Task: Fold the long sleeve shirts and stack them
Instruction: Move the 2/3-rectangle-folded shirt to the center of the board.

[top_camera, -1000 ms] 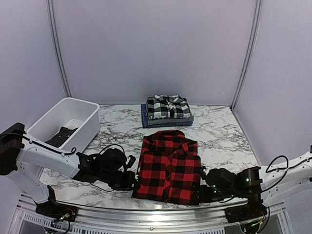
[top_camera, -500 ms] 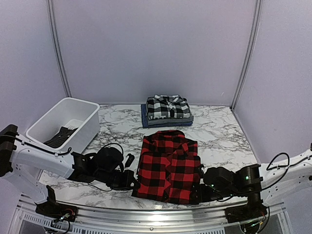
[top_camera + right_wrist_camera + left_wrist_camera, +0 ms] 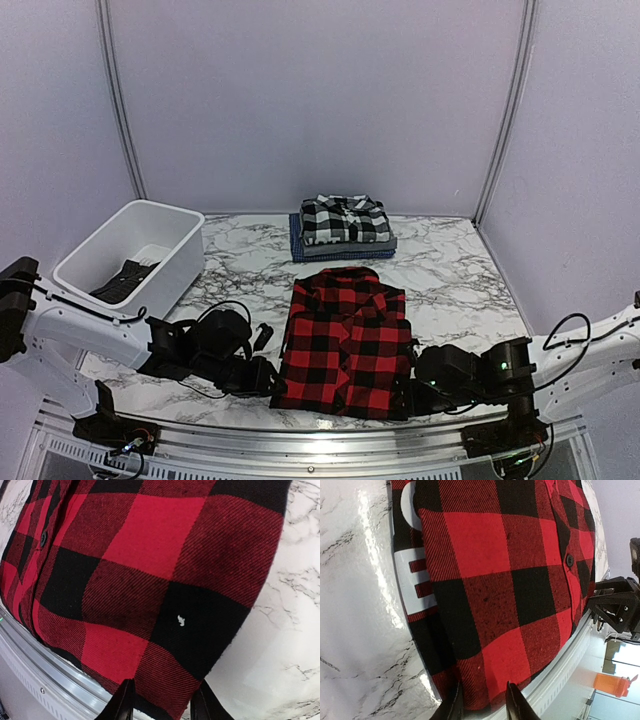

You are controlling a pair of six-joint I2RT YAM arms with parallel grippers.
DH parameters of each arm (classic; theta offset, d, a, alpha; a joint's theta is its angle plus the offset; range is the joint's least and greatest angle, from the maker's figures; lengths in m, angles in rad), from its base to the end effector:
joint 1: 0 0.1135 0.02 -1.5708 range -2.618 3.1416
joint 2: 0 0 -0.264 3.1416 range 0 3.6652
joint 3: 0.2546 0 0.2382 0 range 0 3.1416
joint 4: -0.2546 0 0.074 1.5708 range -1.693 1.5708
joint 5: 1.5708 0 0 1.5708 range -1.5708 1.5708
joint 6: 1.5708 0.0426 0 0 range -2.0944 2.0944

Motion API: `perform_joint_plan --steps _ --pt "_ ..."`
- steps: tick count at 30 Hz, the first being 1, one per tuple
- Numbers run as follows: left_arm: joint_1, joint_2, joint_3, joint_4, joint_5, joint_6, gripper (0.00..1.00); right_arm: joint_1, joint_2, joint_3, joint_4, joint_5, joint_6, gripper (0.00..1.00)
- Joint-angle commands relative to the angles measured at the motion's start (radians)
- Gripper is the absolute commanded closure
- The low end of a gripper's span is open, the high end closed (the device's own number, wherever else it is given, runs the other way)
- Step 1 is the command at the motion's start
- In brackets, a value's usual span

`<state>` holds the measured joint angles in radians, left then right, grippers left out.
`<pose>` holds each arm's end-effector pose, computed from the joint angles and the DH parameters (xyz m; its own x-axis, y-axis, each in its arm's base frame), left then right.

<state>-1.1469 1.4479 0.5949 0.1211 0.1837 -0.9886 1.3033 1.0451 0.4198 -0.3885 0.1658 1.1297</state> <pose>0.1042 -0.2499 0.1639 -0.9463 0.1006 -0.3071 0.2939 0.6630 -0.6885 0.0519 0.1629 0.1571 -0.9351 -0.0377 -0.3524 -0.1934 0.8875 0.4182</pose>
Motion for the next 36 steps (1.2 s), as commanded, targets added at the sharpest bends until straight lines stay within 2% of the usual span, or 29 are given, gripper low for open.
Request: perform_joint_plan --steps 1,6,13,21,23,26,29,36 --pt "-0.009 0.018 -0.018 -0.016 0.007 -0.002 0.68 0.007 0.01 0.005 -0.033 0.044 0.015 0.67" --pt "-0.012 0.013 -0.031 -0.014 0.006 -0.007 0.68 0.005 0.005 0.016 -0.054 0.071 0.014 0.67" --pt "-0.015 0.008 -0.032 -0.008 0.014 -0.012 0.75 -0.015 0.0 0.048 -0.078 0.108 0.005 0.69" --pt "-0.02 0.015 -0.026 0.0 0.024 -0.019 0.85 -0.012 0.02 0.041 0.005 0.065 0.097 0.88" --pt "-0.02 0.014 -0.028 0.003 0.027 -0.019 0.88 -0.011 0.013 0.039 -0.027 0.054 0.109 0.92" --pt "-0.022 0.0 -0.039 0.01 0.022 -0.026 0.93 -0.01 -0.014 0.046 -0.068 0.037 0.096 0.95" --pt "-0.022 -0.027 -0.048 0.012 0.015 -0.033 0.99 0.004 -0.036 0.039 -0.028 0.005 0.077 0.98" --pt "-0.051 -0.104 -0.064 -0.024 -0.027 -0.023 1.0 0.059 0.021 0.067 -0.048 -0.026 0.032 1.0"
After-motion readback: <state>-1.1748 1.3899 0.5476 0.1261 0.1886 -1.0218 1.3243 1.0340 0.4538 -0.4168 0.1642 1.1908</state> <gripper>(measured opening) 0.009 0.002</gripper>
